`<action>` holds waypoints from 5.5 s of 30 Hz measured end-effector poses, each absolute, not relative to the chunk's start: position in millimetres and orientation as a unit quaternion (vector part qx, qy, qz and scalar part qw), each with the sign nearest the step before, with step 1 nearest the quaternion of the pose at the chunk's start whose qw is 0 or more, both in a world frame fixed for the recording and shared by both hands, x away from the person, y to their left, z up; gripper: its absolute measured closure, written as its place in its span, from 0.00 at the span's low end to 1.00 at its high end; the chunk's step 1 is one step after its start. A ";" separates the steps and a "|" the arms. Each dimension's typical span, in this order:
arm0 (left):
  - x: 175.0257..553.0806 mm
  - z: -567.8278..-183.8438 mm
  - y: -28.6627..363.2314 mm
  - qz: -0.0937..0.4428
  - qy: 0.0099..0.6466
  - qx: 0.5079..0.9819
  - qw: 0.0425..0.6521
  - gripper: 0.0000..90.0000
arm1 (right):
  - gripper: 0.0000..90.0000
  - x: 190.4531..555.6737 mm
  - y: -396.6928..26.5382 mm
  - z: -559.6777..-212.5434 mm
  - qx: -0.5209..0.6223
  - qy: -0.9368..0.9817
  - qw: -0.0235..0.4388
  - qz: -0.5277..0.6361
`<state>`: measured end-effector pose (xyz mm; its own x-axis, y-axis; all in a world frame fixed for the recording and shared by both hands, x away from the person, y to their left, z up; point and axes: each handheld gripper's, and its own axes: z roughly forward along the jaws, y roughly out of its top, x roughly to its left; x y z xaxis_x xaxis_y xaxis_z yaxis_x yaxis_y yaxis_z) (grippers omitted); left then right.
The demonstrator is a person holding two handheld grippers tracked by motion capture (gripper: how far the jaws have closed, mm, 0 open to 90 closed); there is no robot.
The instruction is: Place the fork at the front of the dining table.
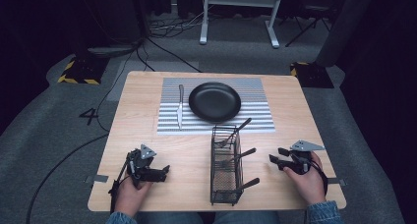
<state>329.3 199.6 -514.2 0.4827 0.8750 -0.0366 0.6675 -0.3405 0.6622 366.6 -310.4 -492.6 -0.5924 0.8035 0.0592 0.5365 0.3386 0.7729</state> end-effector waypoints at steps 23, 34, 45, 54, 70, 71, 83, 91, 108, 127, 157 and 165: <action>329.2 -514.3 199.5 0.166 0.481 0.802 0.314 0.00 | 0.54 376.1 -274.7 -415.1 0.354 0.802 0.139 0.460; 329.2 -514.2 199.5 0.166 0.481 0.802 0.314 0.00 | 0.55 380.2 -253.4 -383.9 0.319 0.802 0.124 0.490; 329.2 -514.2 199.5 0.166 0.481 0.802 0.314 0.00 | 0.56 393.5 -230.9 -376.2 0.302 0.808 0.116 0.493; 329.2 -514.2 199.5 0.166 0.481 0.802 0.314 0.00 | 0.60 405.9 -216.1 -383.4 0.299 0.816 0.102 0.485; 329.2 -514.2 199.5 0.165 0.481 0.802 0.314 0.00 | 0.89 414.0 -207.0 -390.0 0.312 0.816 0.066 0.482; 329.2 -514.2 199.5 0.165 0.481 0.802 0.314 0.00 | 0.91 412.7 -206.0 -388.9 0.310 0.814 0.060 0.488; 329.2 -514.2 199.6 0.166 0.481 0.802 0.314 0.00 | 0.97 403.1 -196.3 -374.2 0.284 0.808 0.081 0.509; 329.2 -514.2 199.5 0.165 0.481 0.802 0.314 0.00 | 0.97 396.8 -197.4 -354.1 0.270 0.803 0.095 0.522; 329.2 -514.2 199.6 0.165 0.481 0.802 0.314 0.00 | 0.97 387.3 -212.8 -312.0 0.257 0.787 0.108 0.550; 329.2 -514.2 199.6 0.166 0.481 0.802 0.314 0.00 | 0.97 391.1 -239.3 -287.2 0.273 0.770 0.141 0.559; 329.2 -514.3 199.5 0.166 0.481 0.802 0.314 0.00 | 0.97 451.3 -259.0 -322.7 0.342 0.767 0.175 0.514; 329.2 -514.2 199.5 0.166 0.481 0.802 0.314 0.00 | 0.97 460.7 -258.4 -341.8 0.354 0.774 0.169 0.496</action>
